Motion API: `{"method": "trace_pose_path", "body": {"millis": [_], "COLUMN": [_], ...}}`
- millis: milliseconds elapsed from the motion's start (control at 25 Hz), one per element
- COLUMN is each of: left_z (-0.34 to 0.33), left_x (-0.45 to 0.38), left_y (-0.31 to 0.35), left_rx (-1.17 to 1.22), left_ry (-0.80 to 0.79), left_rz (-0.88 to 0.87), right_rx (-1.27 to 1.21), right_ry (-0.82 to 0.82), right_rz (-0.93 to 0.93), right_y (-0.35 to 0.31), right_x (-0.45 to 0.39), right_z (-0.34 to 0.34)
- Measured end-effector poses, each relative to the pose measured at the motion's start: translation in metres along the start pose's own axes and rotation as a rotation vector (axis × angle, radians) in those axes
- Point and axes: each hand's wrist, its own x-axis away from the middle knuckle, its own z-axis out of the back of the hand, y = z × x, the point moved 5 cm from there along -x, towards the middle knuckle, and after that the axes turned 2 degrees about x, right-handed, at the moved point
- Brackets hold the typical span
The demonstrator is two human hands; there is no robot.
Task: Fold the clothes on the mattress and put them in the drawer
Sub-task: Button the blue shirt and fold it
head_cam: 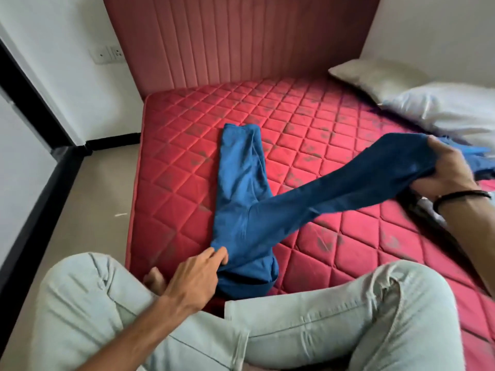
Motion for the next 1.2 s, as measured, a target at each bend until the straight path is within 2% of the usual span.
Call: {"method": "trace_pose_path", "body": {"millis": [40, 80, 200, 280, 400, 440, 480, 560, 600, 640, 720, 800, 840, 920, 1000, 1040, 1120, 1200], "left_z": [-0.003, -0.003, 0.0, 0.002, 0.004, 0.009, 0.016, 0.026, 0.024, 0.014, -0.028, -0.046, -0.035, 0.011, 0.077, 0.108, 0.156, 0.184], "left_x": [0.006, 0.01, 0.008, 0.003, -0.005, -0.014, -0.029, -0.058, -0.07, -0.078, -0.085, -0.095, -0.101, -0.115, -0.125, -0.127, -0.127, -0.124], "left_y": [-0.005, -0.009, -0.013, -0.011, -0.013, -0.015, -0.015, -0.011, -0.007, -0.004, -0.006, -0.011, -0.005, 0.019, 0.054, 0.069, 0.084, 0.08], "left_rx": [0.028, 0.054, 0.068, 0.063, 0.081, 0.154, 0.234, 0.269, 0.233, 0.163, 0.05, 0.09, 0.174, 0.46, 0.763, 0.883, 1.114, 1.353], "left_ry": [-0.005, -0.011, -0.05, -0.109, -0.304, -0.291, -0.198, 0.141, 0.241, 0.247, -0.024, -0.232, -0.262, -0.129, 0.056, 0.132, 0.199, 0.274], "left_rz": [0.033, 0.057, 0.125, 0.098, 0.057, 0.048, 0.034, -0.026, -0.038, -0.017, 0.092, 0.221, 0.28, 0.259, 0.062, -0.053, -0.176, -0.155], "right_rx": [0.003, 0.027, 0.074, 0.099, 0.077, 0.081, 0.076, 0.108, 0.099, 0.101, 0.147, 0.202, 0.227, 0.413, 0.665, 0.794, 1.026, 1.165], "right_ry": [-0.04, -0.008, 0.184, 0.275, 0.309, 0.28, 0.222, 0.187, 0.198, 0.156, 0.066, 0.015, -0.033, -0.054, -0.12, -0.179, -0.348, -0.55], "right_rz": [-0.018, -0.017, -0.102, -0.114, -0.105, -0.081, -0.067, -0.061, -0.031, -0.008, 0.014, 0.115, 0.183, 0.285, 0.372, 0.435, 0.662, 0.887], "right_y": [-0.001, 0.0, 0.022, 0.032, 0.043, 0.037, 0.039, 0.027, 0.022, 0.014, 0.002, -0.006, -0.007, -0.002, 0.008, 0.016, 0.035, 0.061], "right_x": [-0.002, -0.007, -0.01, -0.009, -0.025, -0.036, -0.072, -0.062, -0.053, -0.043, -0.012, 0.008, 0.013, 0.025, 0.043, 0.059, 0.098, 0.14], "right_z": [0.007, 0.017, 0.037, 0.044, 0.054, 0.059, 0.077, 0.051, 0.037, 0.018, -0.028, -0.064, -0.081, -0.118, -0.159, -0.185, -0.237, -0.285]}}
